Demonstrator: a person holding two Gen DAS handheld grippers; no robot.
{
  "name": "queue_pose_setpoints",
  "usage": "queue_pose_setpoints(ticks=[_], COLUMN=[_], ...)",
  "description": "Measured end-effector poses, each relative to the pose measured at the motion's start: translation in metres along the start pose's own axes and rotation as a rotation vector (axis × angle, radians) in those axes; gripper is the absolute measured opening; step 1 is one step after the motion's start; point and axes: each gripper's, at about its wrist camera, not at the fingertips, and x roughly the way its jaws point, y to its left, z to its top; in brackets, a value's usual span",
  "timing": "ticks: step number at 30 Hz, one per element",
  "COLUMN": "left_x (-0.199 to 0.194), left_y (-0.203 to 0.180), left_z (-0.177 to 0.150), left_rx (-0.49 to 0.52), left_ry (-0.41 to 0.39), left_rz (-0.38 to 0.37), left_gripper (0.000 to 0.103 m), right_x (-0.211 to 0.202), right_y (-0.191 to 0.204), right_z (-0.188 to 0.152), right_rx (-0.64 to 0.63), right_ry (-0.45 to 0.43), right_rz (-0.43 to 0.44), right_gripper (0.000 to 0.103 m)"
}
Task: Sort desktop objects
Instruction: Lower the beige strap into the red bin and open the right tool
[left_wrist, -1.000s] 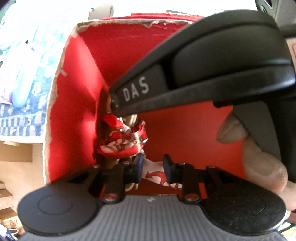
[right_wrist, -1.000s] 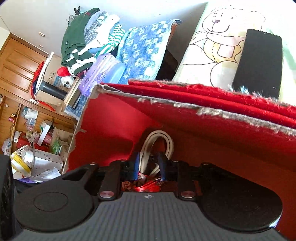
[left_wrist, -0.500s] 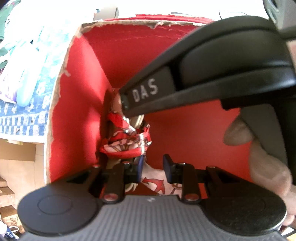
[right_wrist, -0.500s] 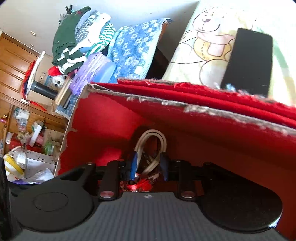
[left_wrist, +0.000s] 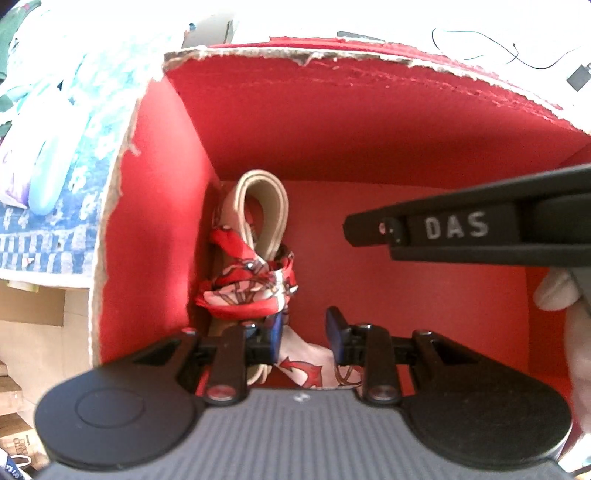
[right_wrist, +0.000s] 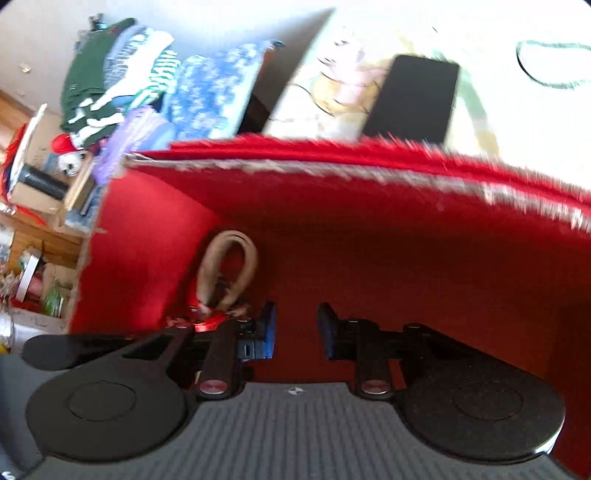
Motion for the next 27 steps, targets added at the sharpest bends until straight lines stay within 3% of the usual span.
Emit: queue_pose_setpoints(ticks=[4, 12, 16, 27], left_x=[0.019, 0.018, 0.013, 0.007], left_y=[0.030, 0.039, 0.040, 0.032], left_z=[0.008, 0.010, 0.009, 0.010], left_rx=[-0.002, 0.000, 0.000, -0.005], left_ry=[-0.014, -0.006, -0.007, -0.019], left_rz=[-0.022, -0.059, -0.040, 0.021], left_gripper=[0.033, 0.037, 0.038, 0.039], right_x=[0.016, 0.036, 0.039, 0.036], right_y=[-0.002, 0.013, 0.020, 0.019], right_z=[0.004, 0.013, 0.015, 0.011], right_rx=[0.039, 0.000, -0.045, -0.051], right_ry=[0.017, 0.059, 0.058, 0.066], right_rz=[0.008, 0.100, 0.138, 0.140], right_gripper=[0.025, 0.021, 0.016, 0.018])
